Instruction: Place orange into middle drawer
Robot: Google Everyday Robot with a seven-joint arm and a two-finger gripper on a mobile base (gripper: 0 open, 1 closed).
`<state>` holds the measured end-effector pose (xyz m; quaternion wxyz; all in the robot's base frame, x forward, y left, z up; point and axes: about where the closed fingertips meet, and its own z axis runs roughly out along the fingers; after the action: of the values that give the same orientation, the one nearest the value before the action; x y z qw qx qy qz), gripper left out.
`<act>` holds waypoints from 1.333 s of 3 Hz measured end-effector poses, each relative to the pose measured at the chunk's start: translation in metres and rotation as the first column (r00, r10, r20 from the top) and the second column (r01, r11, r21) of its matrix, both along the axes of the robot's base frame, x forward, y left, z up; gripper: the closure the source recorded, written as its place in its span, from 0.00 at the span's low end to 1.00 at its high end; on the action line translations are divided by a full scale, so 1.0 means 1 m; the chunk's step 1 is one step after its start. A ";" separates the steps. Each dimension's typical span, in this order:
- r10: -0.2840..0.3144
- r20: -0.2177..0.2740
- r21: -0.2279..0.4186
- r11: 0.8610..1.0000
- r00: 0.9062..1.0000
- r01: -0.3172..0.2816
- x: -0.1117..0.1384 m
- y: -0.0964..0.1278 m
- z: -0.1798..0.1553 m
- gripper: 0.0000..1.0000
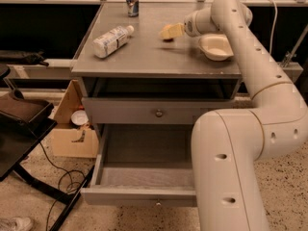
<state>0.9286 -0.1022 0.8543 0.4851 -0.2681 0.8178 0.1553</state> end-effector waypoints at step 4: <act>0.053 -0.101 0.108 0.993 0.993 -0.042 -0.003 0.042 -0.026 0.57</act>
Offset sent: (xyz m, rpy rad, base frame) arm 0.0133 0.0482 -0.0231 0.1482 0.1416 0.0620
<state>0.9259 -0.0602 0.8280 0.4515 -0.2528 0.8259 0.2237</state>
